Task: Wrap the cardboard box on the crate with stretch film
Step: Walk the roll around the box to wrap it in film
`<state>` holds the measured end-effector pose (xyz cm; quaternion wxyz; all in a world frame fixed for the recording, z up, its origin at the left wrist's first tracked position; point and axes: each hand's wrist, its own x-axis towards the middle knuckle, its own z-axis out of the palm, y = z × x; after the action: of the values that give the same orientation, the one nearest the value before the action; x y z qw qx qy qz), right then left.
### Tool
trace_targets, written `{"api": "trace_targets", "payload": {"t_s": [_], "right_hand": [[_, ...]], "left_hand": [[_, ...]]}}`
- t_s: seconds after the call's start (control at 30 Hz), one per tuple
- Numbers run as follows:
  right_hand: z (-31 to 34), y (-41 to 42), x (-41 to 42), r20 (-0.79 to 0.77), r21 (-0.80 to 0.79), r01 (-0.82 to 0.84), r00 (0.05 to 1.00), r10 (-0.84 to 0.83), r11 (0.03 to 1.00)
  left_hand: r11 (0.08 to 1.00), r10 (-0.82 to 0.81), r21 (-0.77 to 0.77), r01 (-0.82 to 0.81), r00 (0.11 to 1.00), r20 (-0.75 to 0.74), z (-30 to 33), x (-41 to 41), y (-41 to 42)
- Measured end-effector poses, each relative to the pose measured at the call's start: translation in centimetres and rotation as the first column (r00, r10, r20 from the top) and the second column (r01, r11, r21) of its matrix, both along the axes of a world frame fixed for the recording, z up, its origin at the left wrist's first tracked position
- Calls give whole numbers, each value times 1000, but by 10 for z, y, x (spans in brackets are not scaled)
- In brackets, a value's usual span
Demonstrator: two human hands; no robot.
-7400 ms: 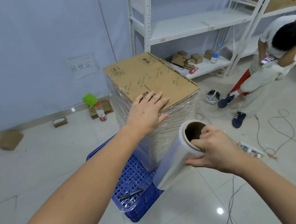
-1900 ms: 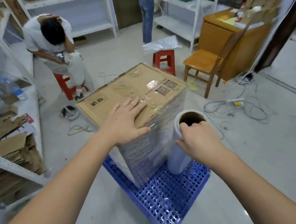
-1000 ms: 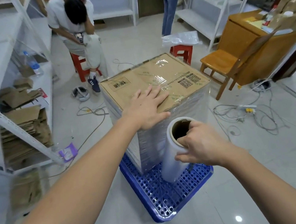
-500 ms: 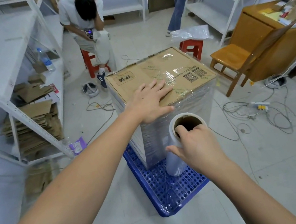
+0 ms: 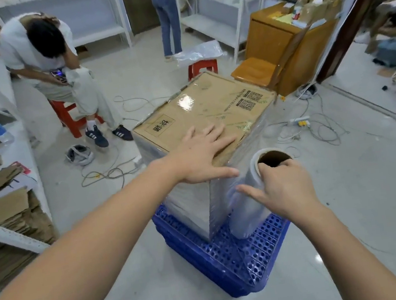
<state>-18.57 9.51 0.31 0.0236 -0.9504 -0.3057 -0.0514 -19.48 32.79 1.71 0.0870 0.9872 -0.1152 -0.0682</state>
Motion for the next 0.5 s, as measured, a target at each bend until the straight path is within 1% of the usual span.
{"api": "trace_targets", "payload": {"t_s": [0.07, 0.13, 0.17, 0.23, 0.3, 0.33, 0.43, 0.5], "right_hand": [[-4, 3, 3, 20, 50, 63, 998, -64, 997], [-3, 7, 1, -10, 10, 90, 996, -90, 996], [1, 10, -2, -42, -22, 110, 993, -111, 994], [10, 14, -9, -127, -76, 197, 970, -205, 977], [12, 19, -20, -188, -84, 276, 939, -288, 957], [8, 22, -27, -175, -73, 307, 933, -315, 949], [4, 31, -36, -43, -79, 406, 911, -410, 910], [6, 31, -30, -52, -90, 434, 897, -440, 896]], "left_hand": [[990, -139, -6, 138, 990, -14, 1, -3, 26], [975, -222, 31, 222, 975, -11, 0, -5, 43], [964, -254, 85, 252, 967, 9, -2, -4, 46], [941, -293, 193, 278, 954, 56, -6, -6, 45], [928, -318, 246, 281, 940, 125, -13, -8, 44], [924, -334, 251, 288, 928, 167, -16, -9, 46], [907, -381, 291, 305, 888, 256, -26, -11, 51], [900, -389, 315, 300, 879, 276, -31, -12, 51]]}}
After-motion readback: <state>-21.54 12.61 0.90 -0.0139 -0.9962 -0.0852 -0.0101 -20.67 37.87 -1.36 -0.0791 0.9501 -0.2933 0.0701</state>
